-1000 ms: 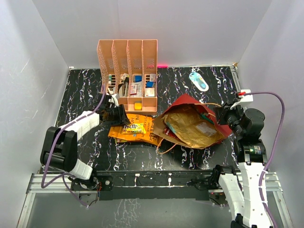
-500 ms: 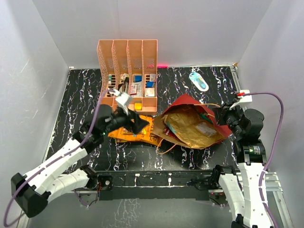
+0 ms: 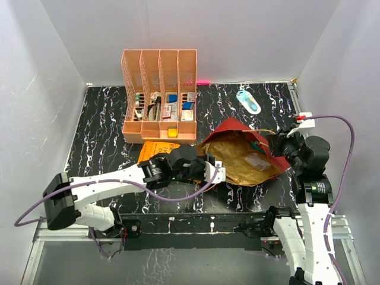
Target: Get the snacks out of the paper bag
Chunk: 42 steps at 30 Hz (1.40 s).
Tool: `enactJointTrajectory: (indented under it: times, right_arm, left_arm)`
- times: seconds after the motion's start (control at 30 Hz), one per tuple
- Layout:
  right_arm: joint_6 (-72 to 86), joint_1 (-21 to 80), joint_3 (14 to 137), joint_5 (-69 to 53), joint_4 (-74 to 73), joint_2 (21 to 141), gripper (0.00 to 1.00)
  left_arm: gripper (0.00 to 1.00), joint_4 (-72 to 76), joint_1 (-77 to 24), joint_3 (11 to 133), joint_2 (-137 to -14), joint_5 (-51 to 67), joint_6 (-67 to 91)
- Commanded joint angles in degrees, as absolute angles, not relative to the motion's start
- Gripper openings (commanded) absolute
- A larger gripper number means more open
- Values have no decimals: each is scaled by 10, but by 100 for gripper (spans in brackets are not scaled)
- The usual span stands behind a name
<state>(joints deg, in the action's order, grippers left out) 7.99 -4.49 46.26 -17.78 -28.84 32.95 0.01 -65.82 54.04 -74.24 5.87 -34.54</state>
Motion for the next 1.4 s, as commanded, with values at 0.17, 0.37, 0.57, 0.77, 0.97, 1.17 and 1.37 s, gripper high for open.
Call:
enactJointTrajectory:
  times: [0.17, 0.37, 0.57, 0.77, 0.97, 1.17, 1.37]
  right_arm:
    - [71, -44, 466, -167, -261, 323, 8]
    - [70, -44, 466, -168, -260, 325, 8]
    - [70, -43, 466, -167, -260, 323, 8]
    - [70, -44, 466, -167, -260, 323, 8]
    - [70, -44, 464, -167, -258, 320, 8]
    - [70, -43, 463, -164, -258, 319, 8]
    - [71, -44, 460, -162, -256, 317, 8]
  left_arm:
    - [31, -33, -658, 638, -865, 16, -601]
    - [37, -54, -658, 662, -914, 0, -649]
    - [43, -31, -657, 671, -959, 0, -662]
    - [46, -18, -657, 695, -1003, -3, -681]
    - [39, 30, -658, 717, -1047, -17, -681]
    - [12, 42, -658, 721, -1055, -23, -687]
    - [0, 68, -658, 698, -1015, -19, -665]
